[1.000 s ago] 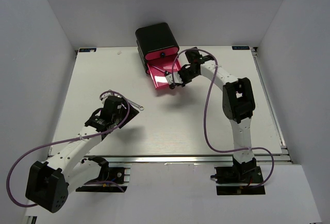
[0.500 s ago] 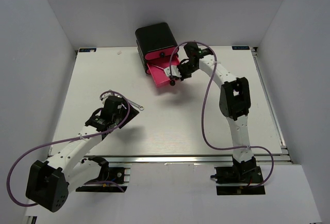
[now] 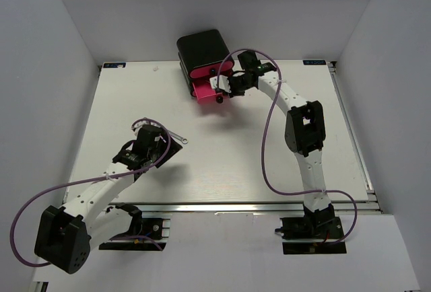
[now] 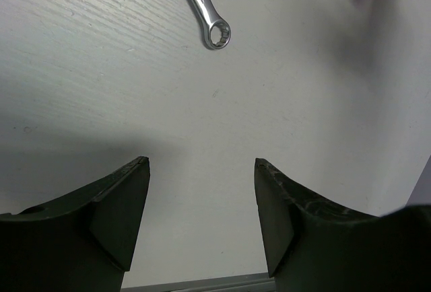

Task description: Sort the tools into containers

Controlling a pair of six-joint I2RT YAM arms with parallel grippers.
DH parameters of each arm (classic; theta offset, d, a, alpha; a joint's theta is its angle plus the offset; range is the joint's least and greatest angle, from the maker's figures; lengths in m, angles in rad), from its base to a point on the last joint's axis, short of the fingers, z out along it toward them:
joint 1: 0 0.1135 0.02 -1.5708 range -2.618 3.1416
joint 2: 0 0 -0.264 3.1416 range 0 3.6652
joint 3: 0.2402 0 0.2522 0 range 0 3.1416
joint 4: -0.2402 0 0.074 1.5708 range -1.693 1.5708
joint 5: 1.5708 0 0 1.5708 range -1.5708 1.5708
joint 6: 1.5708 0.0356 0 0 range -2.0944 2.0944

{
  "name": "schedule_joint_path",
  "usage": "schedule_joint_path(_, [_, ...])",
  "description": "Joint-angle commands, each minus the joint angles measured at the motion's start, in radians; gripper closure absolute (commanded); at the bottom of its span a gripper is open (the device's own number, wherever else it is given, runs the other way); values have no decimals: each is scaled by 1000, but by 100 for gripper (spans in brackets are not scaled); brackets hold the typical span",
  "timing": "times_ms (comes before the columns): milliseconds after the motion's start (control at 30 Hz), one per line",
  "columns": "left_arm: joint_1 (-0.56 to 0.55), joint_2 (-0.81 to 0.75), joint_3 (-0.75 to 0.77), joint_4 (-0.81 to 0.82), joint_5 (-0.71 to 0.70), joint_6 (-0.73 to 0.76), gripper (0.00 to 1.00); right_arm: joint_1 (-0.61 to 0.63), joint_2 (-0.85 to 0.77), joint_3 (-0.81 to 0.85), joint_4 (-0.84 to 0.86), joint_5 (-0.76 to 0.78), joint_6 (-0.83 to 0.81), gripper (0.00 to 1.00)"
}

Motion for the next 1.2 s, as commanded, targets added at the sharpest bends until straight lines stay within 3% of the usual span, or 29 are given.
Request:
schedule_joint_path(0, [7, 1, 9, 25, 10, 11, 27, -6, -24, 85, 236, -31, 47, 84])
schedule_joint_path(200, [7, 7, 12, 25, 14, 13, 27, -5, -9, 69, 376, 6, 153, 75])
schedule_joint_path(433, [7, 4, 9, 24, 14, 10, 27, -6, -24, 15, 465, 16, 181, 39])
schedule_joint_path(533, [7, 3, 6, 24, 14, 10, 27, -6, -69, -25, 494, -3, 195, 38])
schedule_joint_path(600, [7, 1, 7, 22, 14, 10, 27, -6, -110, -60, 497, -26, 221, 40])
schedule_joint_path(667, [7, -2, 6, 21, 13, 10, 27, -14, -150, -114, 497, -62, 250, 50])
schedule_joint_path(767, [7, -8, -4, 25, 13, 8, 27, -23, -268, -242, 502, -121, 297, 80])
schedule_joint_path(800, [7, -9, -7, 28, 13, 8, 27, -23, -293, -288, 515, -132, 307, 97])
schedule_joint_path(833, [7, -8, -8, 34, 13, 8, 27, -23, -345, -392, 538, -137, 328, 100])
schedule_joint_path(1000, [7, 15, -1, 48, 22, 14, 27, -19, -399, -556, 481, -145, 248, 100])
schedule_joint_path(1167, [7, 29, 6, 54, 28, 14, 28, -11, -299, -510, 468, -54, 258, 100])
